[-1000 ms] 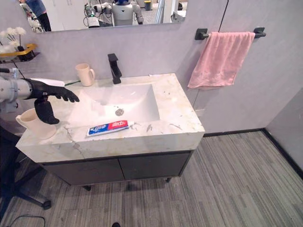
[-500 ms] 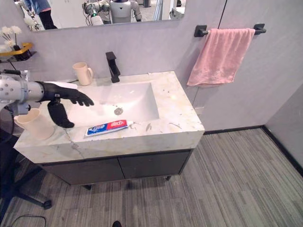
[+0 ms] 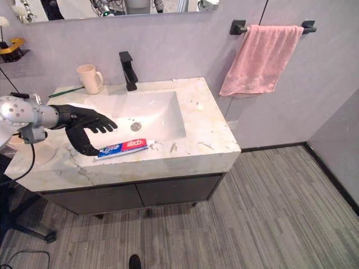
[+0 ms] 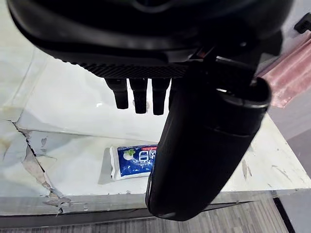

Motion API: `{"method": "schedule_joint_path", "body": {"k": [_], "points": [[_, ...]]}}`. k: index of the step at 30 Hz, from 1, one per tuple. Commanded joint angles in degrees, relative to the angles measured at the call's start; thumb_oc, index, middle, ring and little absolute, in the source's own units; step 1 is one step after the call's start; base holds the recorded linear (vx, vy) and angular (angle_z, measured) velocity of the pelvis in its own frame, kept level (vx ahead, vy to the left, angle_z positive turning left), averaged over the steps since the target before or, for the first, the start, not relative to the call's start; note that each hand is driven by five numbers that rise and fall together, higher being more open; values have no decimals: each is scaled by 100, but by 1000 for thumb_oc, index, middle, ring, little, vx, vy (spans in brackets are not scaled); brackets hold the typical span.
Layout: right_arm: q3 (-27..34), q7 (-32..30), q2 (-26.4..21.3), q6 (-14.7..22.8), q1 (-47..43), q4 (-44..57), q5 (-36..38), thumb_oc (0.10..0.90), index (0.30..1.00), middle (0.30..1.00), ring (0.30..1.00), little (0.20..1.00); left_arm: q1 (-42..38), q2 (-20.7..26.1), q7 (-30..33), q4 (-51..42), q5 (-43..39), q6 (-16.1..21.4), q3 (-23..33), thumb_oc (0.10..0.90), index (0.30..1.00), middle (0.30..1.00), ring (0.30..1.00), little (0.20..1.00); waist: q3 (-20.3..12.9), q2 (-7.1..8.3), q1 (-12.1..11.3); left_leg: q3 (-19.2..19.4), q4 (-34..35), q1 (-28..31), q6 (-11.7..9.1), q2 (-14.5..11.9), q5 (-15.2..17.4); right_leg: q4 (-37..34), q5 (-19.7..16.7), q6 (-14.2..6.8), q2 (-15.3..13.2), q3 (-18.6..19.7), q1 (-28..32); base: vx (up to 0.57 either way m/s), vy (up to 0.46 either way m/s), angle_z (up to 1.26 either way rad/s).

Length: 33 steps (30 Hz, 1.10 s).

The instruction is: Organize the bathroom.

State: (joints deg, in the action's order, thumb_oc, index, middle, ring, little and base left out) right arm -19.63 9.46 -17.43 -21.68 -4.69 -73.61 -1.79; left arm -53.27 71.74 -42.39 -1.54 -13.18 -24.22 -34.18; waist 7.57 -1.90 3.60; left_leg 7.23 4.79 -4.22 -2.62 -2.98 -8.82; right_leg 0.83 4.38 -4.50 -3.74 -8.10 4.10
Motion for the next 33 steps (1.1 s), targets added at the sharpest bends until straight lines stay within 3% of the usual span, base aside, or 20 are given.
{"method": "schedule_joint_path", "body": {"k": [1, 7, 16, 33], "points": [[-60, -66, -114, -119, 74, -67, -25, 800, 900, 900, 900, 900, -214, -61, 268, 537, 290, 189, 1031, 800, 900, 900, 900, 900, -42, -163, 23, -195, -479, 126, 64, 108, 902, 442, -90, -299, 123, -135, -615, 0, 0, 0], [-78, -70, -104, -144, 60, -24, -12, 800, 900, 900, 900, 900, -169, -184, 334, 692, 321, 314, 994, 800, 900, 900, 900, 900, -29, -158, 45, -191, -502, 119, 59, 102, 899, 444, -88, -285, 129, -154, -606, 0, 0, 0], [-106, -70, -90, -205, 60, 43, -52, 800, 900, 900, 900, 900, -55, -413, 170, 794, 426, 114, 923, 800, 900, 900, 900, 900, -46, -167, 99, -147, -526, 141, 61, 93, 919, 469, -68, -282, 121, -155, -595, 0, 0, 0], [-198, -58, -68, -253, 56, 105, -188, 800, 900, 900, 900, 900, 145, -961, 443, 1112, 842, 125, 739, 800, 900, 900, 900, 900, -56, -116, 194, -62, -576, 178, 96, 75, 982, 524, -36, -287, 113, -143, -610, 3, 1, -1]]}}
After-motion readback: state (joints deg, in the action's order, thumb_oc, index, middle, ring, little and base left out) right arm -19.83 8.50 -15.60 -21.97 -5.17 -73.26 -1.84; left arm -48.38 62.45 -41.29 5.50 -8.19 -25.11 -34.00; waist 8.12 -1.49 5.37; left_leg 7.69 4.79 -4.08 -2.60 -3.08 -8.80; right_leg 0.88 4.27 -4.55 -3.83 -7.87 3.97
